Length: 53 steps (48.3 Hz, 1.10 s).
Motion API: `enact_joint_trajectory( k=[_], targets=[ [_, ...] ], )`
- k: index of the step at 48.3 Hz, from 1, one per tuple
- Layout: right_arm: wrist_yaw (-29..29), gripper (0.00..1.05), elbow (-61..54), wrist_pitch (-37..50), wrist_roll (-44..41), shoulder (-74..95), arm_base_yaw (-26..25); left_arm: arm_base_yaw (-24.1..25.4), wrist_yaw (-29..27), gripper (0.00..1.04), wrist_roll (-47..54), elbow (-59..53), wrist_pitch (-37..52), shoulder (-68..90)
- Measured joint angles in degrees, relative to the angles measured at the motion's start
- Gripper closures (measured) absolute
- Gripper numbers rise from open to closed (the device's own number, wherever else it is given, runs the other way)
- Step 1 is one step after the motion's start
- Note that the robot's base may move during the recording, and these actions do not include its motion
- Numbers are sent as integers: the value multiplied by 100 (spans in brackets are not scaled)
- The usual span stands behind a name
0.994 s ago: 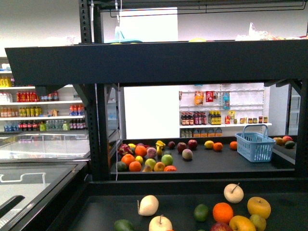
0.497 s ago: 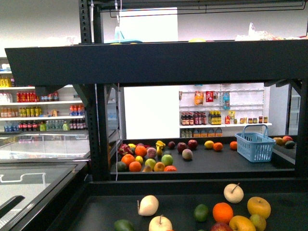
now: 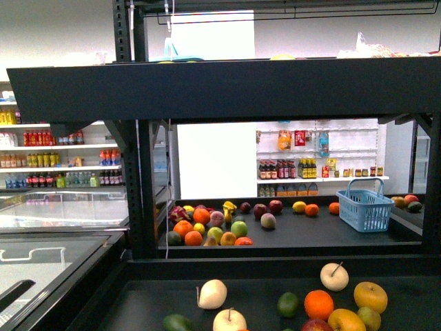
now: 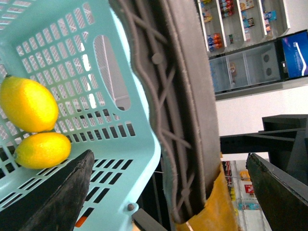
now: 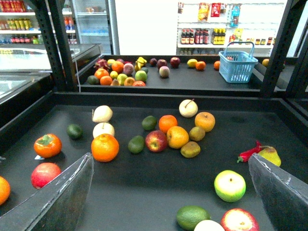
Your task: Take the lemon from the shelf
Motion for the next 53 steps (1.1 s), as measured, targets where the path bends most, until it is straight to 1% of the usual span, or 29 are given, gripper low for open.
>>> enact_joint_trajectory(
  k=[7,14,22,25,32,38,41,46,47,48,50,51,52,53],
  targets=[
    [0,8,0,0,0,0,0,-39,-74,8,31,-66,-413,-345],
    [0,8,0,0,0,0,0,-144,-238,8,361,-109,-901,-815],
    [0,8,0,0,0,0,0,-387,-365,8,1137,-155,-2057,-1604],
    [0,8,0,0,0,0,0,-614,-525,8,1711,-297,-2236,-2085],
    [0,8,0,0,0,0,0,-1106,-455,8,3261,-525,-2332,-3165],
    [0,8,0,0,0,0,0,-1554,-590,8,4599,-925,-2378,-3995],
    [0,8,0,0,0,0,0,-1742,-638,8,5010,-1126,-2448,-4299],
    [0,8,0,0,0,0,0,-2159,-927,8,5735,-1565,-2420,-4905],
    [0,8,0,0,0,0,0,-2221,-916,8,5777,-1631,-2374,-4990],
    [0,8,0,0,0,0,0,-2212,-715,10,5917,-1716,-2282,-5084],
    [0,8,0,0,0,0,0,-2076,48,19,6282,-1982,-2037,-5362],
    [0,8,0,0,0,0,0,-2057,162,20,6376,-2037,-2015,-5418],
    [-2,8,0,0,0,0,0,-2013,476,26,6511,-2236,-1971,-5606],
    [0,8,0,0,2,0,0,-1993,579,29,6594,-2380,-1952,-5733]
  ],
)
